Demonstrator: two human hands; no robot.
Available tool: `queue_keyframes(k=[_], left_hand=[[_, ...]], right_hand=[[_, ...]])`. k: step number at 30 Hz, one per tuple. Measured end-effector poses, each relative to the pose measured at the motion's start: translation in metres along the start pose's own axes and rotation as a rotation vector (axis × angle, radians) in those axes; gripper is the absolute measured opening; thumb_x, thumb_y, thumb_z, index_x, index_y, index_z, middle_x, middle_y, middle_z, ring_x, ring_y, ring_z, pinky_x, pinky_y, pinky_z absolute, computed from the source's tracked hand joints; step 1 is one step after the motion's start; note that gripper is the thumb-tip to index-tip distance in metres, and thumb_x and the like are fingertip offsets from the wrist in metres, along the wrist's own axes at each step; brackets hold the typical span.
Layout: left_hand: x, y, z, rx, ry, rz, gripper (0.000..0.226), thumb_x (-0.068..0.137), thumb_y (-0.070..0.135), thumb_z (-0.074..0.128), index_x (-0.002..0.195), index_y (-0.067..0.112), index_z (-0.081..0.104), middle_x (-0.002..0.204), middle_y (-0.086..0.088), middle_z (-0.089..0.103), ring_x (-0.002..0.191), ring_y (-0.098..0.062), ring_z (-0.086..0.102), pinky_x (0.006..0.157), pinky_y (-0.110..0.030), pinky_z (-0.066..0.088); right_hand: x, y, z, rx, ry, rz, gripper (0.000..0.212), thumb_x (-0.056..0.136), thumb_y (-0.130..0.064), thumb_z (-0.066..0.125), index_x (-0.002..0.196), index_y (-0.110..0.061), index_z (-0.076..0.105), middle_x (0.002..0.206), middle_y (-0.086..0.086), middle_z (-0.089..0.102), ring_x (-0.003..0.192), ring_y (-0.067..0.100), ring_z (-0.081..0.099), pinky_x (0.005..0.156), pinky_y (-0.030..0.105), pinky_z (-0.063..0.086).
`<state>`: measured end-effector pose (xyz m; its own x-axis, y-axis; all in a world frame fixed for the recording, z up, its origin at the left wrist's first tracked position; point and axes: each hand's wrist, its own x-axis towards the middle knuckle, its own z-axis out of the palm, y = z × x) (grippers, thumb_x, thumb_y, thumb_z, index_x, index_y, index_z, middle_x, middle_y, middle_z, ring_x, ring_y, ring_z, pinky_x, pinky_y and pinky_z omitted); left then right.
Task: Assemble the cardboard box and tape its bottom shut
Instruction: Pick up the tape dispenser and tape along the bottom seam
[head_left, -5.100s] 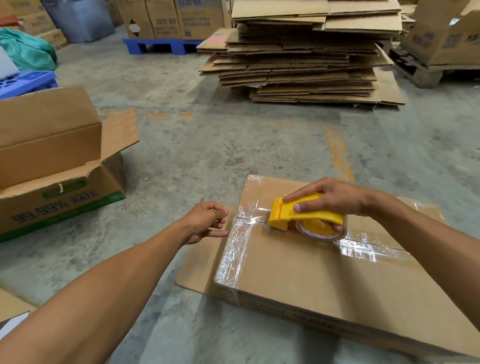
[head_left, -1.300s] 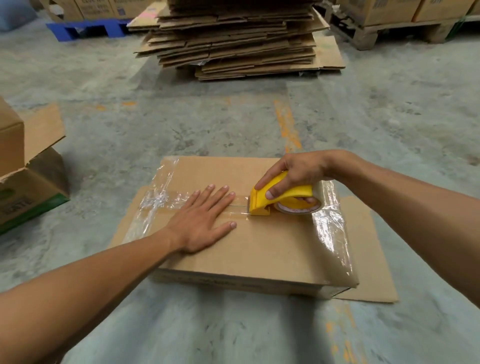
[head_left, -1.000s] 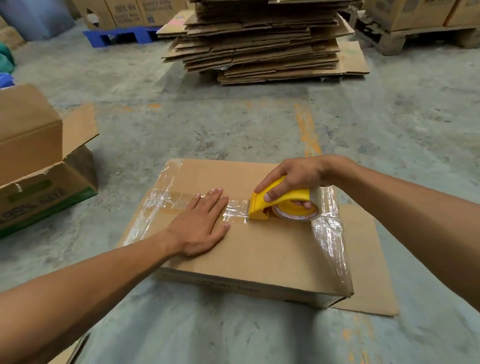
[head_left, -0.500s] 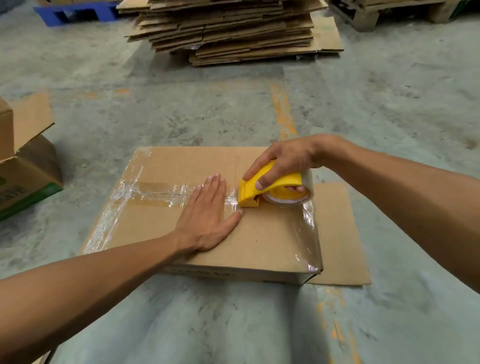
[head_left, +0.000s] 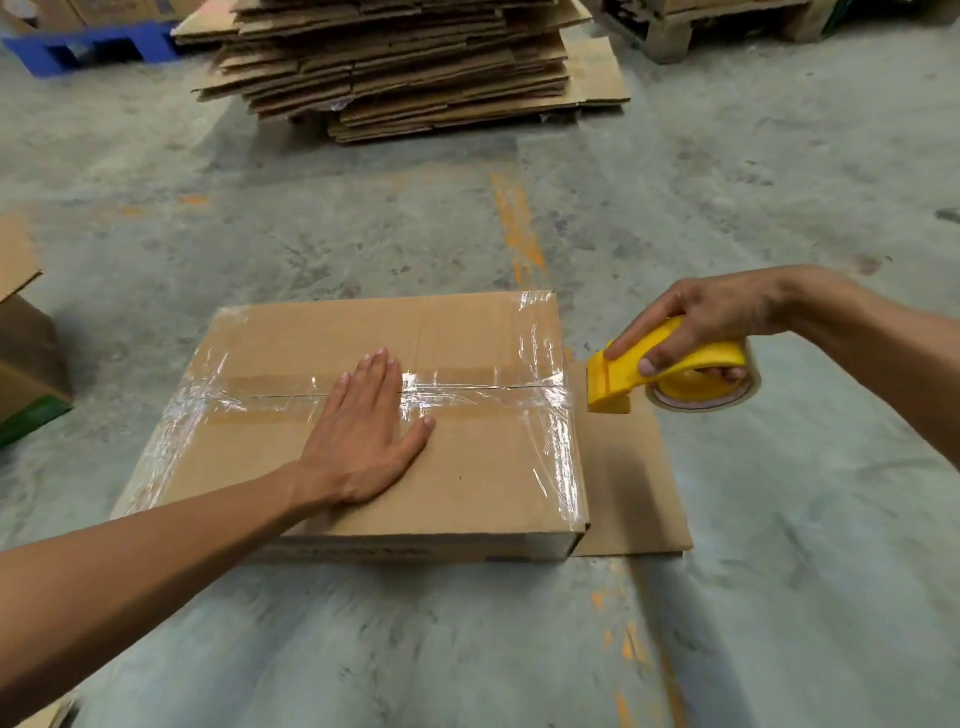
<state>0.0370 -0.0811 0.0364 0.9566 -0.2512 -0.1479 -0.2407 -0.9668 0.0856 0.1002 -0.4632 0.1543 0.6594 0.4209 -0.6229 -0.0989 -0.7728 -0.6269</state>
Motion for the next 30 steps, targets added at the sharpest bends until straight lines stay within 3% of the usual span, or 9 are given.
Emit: queue_keyframes(k=[3, 9, 12, 16, 18, 21, 23, 27, 30], left_hand=[[0.008, 0.011, -0.008, 0.010, -0.030, 0.080, 0.085, 0.089, 0.066, 0.007, 0.156, 0.017, -0.013, 0.163, -0.005, -0.020, 0.149, -0.020, -0.023, 0.122, -0.042, -0.010], [0.046, 0.090, -0.024, -0.073, -0.045, 0.542, 0.071, 0.098, 0.056, 0.018, 0.158, 0.023, -0.001, 0.163, 0.006, -0.011, 0.150, -0.012, -0.016, 0.122, -0.032, -0.006], [0.062, 0.118, -0.014, -0.062, -0.068, 0.542, 0.072, 0.100, 0.056, 0.021, 0.158, 0.019, -0.003, 0.165, 0.003, -0.008, 0.150, -0.012, -0.015, 0.123, -0.037, -0.003], [0.060, 0.121, -0.001, 0.021, -0.008, 0.528, 0.074, 0.099, 0.060, 0.015, 0.157, 0.019, -0.005, 0.164, 0.003, -0.011, 0.150, -0.010, -0.016, 0.123, -0.039, -0.002], [0.058, 0.121, -0.001, 0.019, 0.021, 0.517, 0.074, 0.099, 0.060, 0.014, 0.158, 0.019, -0.004, 0.164, 0.004, -0.011, 0.150, -0.010, -0.016, 0.123, -0.039, -0.003], [0.059, 0.123, 0.000, 0.017, 0.023, 0.526, 0.073, 0.099, 0.058, 0.016, 0.158, 0.019, -0.002, 0.165, 0.003, -0.010, 0.151, -0.012, -0.015, 0.123, -0.040, -0.002], [0.060, 0.122, 0.000, -0.004, 0.030, 0.550, 0.069, 0.099, 0.055, 0.020, 0.158, 0.022, 0.005, 0.165, 0.003, -0.006, 0.152, -0.014, -0.012, 0.123, -0.041, -0.003], [0.064, 0.125, -0.003, 0.002, 0.093, 0.684, 0.053, 0.099, 0.045, 0.030, 0.143, 0.020, 0.047, 0.161, 0.002, 0.028, 0.152, -0.018, 0.010, 0.122, -0.044, 0.013], [0.068, 0.128, -0.007, 0.023, 0.136, 0.703, 0.043, 0.097, 0.043, 0.032, 0.121, 0.022, 0.061, 0.141, 0.005, 0.054, 0.148, -0.021, 0.026, 0.117, -0.045, 0.024]], right_hand=[[0.005, 0.001, -0.006, 0.005, -0.021, 0.018, 0.037, 0.082, -0.017, 0.076, 0.117, -0.029, 0.074, 0.080, 0.006, 0.076, 0.038, 0.017, 0.055, 0.035, 0.022, 0.048], [0.027, 0.012, -0.016, 0.094, -0.128, 0.043, 0.036, 0.085, -0.022, 0.074, 0.121, -0.030, 0.072, 0.077, 0.009, 0.071, 0.041, 0.015, 0.054, 0.037, 0.021, 0.048], [0.046, 0.029, -0.023, 0.147, -0.158, 0.111, 0.039, 0.083, -0.030, 0.074, 0.122, -0.026, 0.071, 0.060, 0.010, 0.061, 0.034, 0.013, 0.048, 0.036, 0.021, 0.045], [0.060, 0.093, 0.012, -0.084, -0.366, 0.314, 0.073, 0.059, -0.046, 0.088, 0.122, -0.013, 0.070, 0.062, 0.006, 0.059, 0.039, 0.013, 0.050, 0.038, 0.022, 0.045], [0.054, 0.113, 0.028, 0.055, -0.337, 0.344, 0.064, 0.060, -0.048, 0.087, 0.117, -0.022, 0.074, 0.049, 0.005, 0.053, 0.032, 0.014, 0.045, 0.037, 0.022, 0.044], [0.040, 0.118, 0.023, 0.178, -0.267, 0.320, 0.032, 0.085, -0.032, 0.073, 0.116, -0.023, 0.075, 0.044, 0.005, 0.050, 0.027, 0.013, 0.041, 0.035, 0.020, 0.041], [0.039, 0.114, 0.014, 0.191, -0.219, 0.298, 0.029, 0.088, -0.029, 0.071, 0.116, -0.023, 0.074, 0.045, 0.006, 0.050, 0.027, 0.013, 0.040, 0.035, 0.020, 0.041], [0.033, 0.096, 0.006, 0.221, -0.183, 0.288, 0.029, 0.088, -0.030, 0.070, 0.116, -0.024, 0.075, 0.052, 0.010, 0.052, 0.029, 0.013, 0.040, 0.037, 0.020, 0.041], [0.027, 0.087, 0.002, 0.209, -0.180, 0.278, 0.028, 0.088, -0.027, 0.071, 0.116, -0.022, 0.075, 0.066, 0.015, 0.063, 0.031, 0.013, 0.044, 0.037, 0.020, 0.042]])
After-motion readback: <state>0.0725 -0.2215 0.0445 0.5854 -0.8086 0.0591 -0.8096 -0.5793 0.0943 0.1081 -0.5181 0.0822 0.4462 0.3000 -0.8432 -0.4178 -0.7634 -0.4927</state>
